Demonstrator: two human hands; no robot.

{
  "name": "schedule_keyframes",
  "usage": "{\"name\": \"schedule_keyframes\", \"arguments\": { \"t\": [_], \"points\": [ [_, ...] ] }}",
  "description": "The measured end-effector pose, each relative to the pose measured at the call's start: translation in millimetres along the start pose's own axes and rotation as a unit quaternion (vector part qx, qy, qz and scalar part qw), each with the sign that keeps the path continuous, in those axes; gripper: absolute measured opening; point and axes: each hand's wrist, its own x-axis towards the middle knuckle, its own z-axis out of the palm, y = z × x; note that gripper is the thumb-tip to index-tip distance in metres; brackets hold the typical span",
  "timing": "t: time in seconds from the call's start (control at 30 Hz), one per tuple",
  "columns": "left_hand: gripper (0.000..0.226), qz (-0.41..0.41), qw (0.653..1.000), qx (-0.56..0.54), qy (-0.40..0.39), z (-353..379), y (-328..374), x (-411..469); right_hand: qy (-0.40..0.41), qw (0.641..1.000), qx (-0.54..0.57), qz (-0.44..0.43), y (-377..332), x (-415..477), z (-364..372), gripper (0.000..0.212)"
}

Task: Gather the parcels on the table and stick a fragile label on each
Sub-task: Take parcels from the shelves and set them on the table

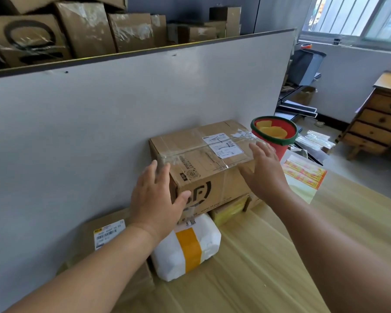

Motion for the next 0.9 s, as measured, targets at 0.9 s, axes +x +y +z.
{"name": "schedule_keyframes", "arguments": {
  "t": [0.9],
  "points": [
    [0.065,-0.108,0.969,0.173,0.139,-339,-264,-277,-0.136,0.901,-0.079,-0.404,-426,-282,-6,0.061]
  ]
}}
